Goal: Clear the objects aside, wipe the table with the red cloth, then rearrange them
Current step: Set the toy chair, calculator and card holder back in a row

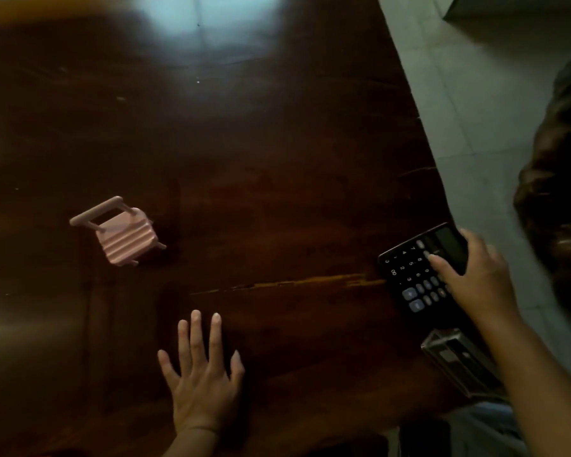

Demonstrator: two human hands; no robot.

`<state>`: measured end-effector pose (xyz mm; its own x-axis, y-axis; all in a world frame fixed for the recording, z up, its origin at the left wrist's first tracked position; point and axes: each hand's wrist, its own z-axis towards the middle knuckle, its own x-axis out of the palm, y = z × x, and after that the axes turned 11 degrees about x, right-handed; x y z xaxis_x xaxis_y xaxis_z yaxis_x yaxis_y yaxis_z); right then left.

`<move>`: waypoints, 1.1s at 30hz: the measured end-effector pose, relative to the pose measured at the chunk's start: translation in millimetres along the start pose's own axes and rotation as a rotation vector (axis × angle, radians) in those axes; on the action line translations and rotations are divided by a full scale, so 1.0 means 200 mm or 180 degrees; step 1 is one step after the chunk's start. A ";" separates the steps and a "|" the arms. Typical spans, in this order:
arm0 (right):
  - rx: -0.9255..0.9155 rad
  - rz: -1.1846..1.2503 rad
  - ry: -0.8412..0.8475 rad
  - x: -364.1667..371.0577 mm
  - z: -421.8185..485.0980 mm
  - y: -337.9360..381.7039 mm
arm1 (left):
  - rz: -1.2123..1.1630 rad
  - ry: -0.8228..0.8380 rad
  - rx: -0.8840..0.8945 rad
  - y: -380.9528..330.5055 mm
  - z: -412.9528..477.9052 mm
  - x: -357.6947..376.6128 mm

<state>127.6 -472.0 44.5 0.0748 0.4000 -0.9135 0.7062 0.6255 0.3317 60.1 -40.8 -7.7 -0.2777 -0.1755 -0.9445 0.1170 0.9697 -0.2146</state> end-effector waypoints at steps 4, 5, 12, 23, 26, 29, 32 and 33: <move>0.0020 0.0122 0.0026 0.05 0.01 0.04 | -0.0004 -0.0086 0.0044 0.00 0.00 0.01; -0.0033 0.0072 0.0015 0.06 0.01 0.06 | 0.0005 -0.0093 0.0042 0.00 0.00 0.01; -0.0728 -0.0197 0.0092 0.18 0.02 0.45 | 0.0058 -0.0064 0.0069 0.01 0.00 0.02; -0.2544 -0.0391 0.0250 0.52 -0.09 1.39 | 0.0146 0.0015 0.0035 0.01 0.01 0.00; -0.2723 -0.0401 0.0283 0.58 -0.12 1.52 | 0.0129 0.0035 0.0078 0.01 0.00 0.00; -0.2867 -0.0426 0.0331 0.64 -0.13 1.60 | 0.0129 0.0046 0.0100 0.01 0.00 0.00; -0.2888 -0.0545 0.0470 0.67 -0.14 1.63 | 0.0079 0.0019 0.0091 0.01 0.00 0.00; -0.2876 -0.0558 0.0499 0.68 -0.15 1.64 | 0.0065 0.0012 0.0092 0.01 0.00 0.00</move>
<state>348.2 -193.5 36.0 -0.1233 0.2953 -0.9474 -0.1220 0.9430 0.3097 61.2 -39.0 -8.3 -0.2787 -0.1549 -0.9478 0.1501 0.9677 -0.2023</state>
